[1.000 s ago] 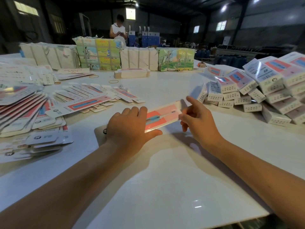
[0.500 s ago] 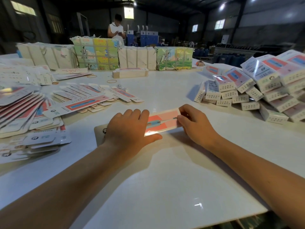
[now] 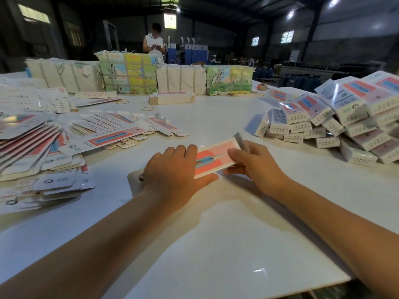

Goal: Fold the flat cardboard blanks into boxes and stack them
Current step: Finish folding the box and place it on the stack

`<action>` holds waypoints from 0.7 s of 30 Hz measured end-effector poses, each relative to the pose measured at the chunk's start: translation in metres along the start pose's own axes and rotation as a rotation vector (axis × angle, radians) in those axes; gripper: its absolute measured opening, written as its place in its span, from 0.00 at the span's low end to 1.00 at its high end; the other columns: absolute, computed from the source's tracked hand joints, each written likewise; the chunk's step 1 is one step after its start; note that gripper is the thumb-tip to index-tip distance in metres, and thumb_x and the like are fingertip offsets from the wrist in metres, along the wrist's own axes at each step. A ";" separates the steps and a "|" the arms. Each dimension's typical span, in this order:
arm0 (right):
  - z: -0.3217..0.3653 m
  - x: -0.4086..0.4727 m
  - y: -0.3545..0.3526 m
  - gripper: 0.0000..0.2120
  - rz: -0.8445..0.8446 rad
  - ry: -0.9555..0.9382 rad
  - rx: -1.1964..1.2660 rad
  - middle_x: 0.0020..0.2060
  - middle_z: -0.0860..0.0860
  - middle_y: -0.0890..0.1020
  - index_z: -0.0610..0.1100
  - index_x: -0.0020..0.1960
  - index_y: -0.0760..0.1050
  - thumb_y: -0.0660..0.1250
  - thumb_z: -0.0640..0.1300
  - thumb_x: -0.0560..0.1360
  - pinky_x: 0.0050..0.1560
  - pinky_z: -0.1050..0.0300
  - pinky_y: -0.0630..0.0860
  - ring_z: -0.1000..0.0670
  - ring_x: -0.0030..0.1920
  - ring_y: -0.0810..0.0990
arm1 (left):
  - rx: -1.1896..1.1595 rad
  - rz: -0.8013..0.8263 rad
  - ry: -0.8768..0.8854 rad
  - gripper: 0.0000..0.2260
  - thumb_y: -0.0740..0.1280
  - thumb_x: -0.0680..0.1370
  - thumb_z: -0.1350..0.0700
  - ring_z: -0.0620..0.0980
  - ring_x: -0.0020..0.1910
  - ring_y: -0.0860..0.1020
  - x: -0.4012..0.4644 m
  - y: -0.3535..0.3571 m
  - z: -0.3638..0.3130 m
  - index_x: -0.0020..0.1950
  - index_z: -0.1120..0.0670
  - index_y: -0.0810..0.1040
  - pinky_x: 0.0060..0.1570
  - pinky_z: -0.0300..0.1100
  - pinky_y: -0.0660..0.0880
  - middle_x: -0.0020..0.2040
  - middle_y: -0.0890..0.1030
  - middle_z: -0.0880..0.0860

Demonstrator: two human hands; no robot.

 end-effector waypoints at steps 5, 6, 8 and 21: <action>0.005 -0.007 0.009 0.11 -0.060 -0.267 -0.489 0.41 0.51 0.80 0.44 0.52 0.70 0.54 0.50 0.82 0.44 0.50 0.82 0.50 0.43 0.81 | 0.031 -0.008 0.023 0.31 0.57 0.68 0.34 0.56 0.30 0.77 0.000 0.000 -0.005 0.48 0.61 0.79 0.28 0.41 0.72 0.36 0.79 0.57; 0.004 -0.006 0.008 0.14 -0.046 -0.229 -0.348 0.41 0.49 0.82 0.43 0.51 0.72 0.54 0.51 0.82 0.43 0.51 0.82 0.49 0.44 0.82 | 0.034 -0.006 0.018 0.31 0.56 0.68 0.34 0.56 0.31 0.77 -0.001 -0.001 -0.004 0.48 0.61 0.79 0.29 0.42 0.72 0.36 0.79 0.57; 0.004 -0.002 0.003 0.17 -0.060 -0.138 -0.065 0.41 0.44 0.84 0.42 0.46 0.77 0.55 0.49 0.82 0.42 0.53 0.82 0.46 0.44 0.83 | 0.007 -0.011 0.012 0.33 0.53 0.69 0.33 0.56 0.32 0.78 -0.002 -0.002 -0.002 0.49 0.61 0.78 0.29 0.42 0.73 0.37 0.79 0.57; 0.003 0.005 -0.007 0.18 0.015 -0.052 0.367 0.45 0.49 0.84 0.48 0.64 0.72 0.51 0.33 0.81 0.41 0.52 0.82 0.47 0.45 0.84 | -0.061 -0.061 0.015 0.32 0.56 0.68 0.33 0.55 0.31 0.78 0.000 -0.001 0.002 0.50 0.60 0.79 0.26 0.42 0.72 0.37 0.80 0.56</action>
Point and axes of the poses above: each hand's wrist, its own x-axis towards the middle knuckle, its own y-axis out of the palm, z = x × y, the point moved 5 cm from there along x, towards the middle knuckle
